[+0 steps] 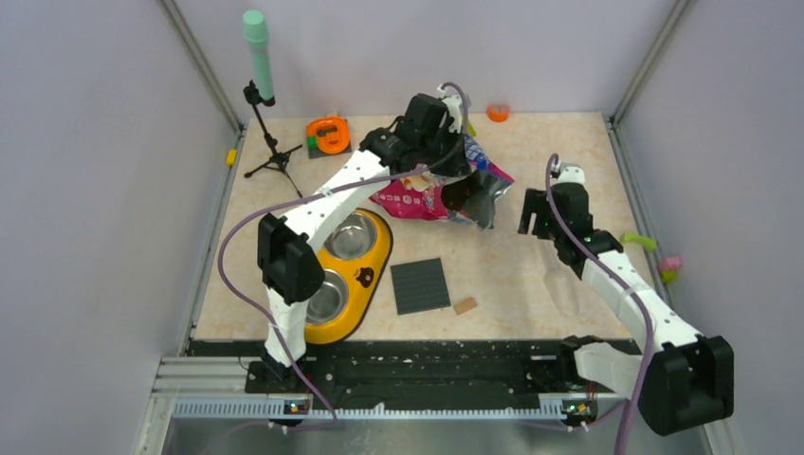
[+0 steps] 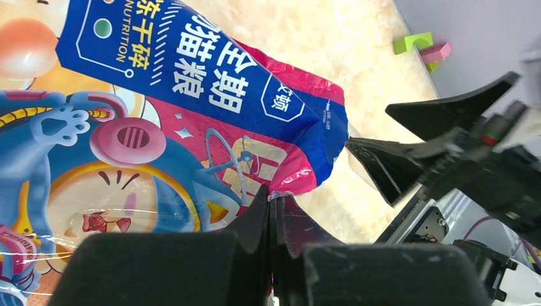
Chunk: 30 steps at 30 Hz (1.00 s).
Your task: Serve the pet food
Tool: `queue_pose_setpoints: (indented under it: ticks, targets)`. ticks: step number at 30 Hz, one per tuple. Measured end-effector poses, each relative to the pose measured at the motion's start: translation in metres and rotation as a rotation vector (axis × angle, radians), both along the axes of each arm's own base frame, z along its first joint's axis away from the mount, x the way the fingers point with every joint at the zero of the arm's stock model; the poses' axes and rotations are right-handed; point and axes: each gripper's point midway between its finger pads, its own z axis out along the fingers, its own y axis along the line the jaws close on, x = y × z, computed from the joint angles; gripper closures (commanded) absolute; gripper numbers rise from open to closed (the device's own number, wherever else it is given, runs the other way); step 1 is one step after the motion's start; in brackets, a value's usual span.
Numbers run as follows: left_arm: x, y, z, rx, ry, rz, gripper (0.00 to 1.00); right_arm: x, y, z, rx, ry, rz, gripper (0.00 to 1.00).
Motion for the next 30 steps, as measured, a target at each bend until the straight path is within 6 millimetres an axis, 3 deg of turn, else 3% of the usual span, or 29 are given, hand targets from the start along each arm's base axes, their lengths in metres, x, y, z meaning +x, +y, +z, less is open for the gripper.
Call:
queue_pose_setpoints:
  ticks: [6, 11, 13, 15, 21, 22, 25, 30]
  targets:
    - [0.002, 0.003, 0.008, -0.006, -0.024, 0.016, 1.00, -0.004, -0.033, -0.061, -0.110, 0.218, -0.075, 0.24]
    - [-0.005, 0.009, -0.002, 0.006, -0.003, 0.014, 1.00, -0.011, -0.058, -0.109, -0.146, 0.406, -0.122, 0.25]
    - [-0.007, 0.011, -0.005, 0.007, 0.001, 0.016, 1.00, -0.010, -0.062, -0.120, -0.152, 0.456, -0.124, 0.31]
    - [-0.010, 0.013, -0.006, 0.008, 0.003, 0.017, 1.00, -0.006, -0.061, -0.128, -0.150, 0.488, -0.117, 0.45]
    - [-0.013, 0.020, -0.002, 0.007, -0.006, 0.026, 1.00, 0.010, -0.056, -0.136, -0.132, 0.536, -0.107, 0.99]
    - [-0.014, 0.021, 0.000, 0.007, -0.007, 0.027, 0.99, 0.014, -0.054, -0.135, -0.117, 0.533, -0.106, 1.00]
    - [-0.014, 0.024, 0.001, 0.010, -0.007, 0.028, 0.81, 0.022, -0.050, -0.126, -0.091, 0.522, -0.111, 1.00]
    - [-0.021, 0.028, 0.003, 0.017, 0.013, 0.025, 0.62, 0.043, -0.040, -0.097, -0.029, 0.437, -0.110, 1.00]
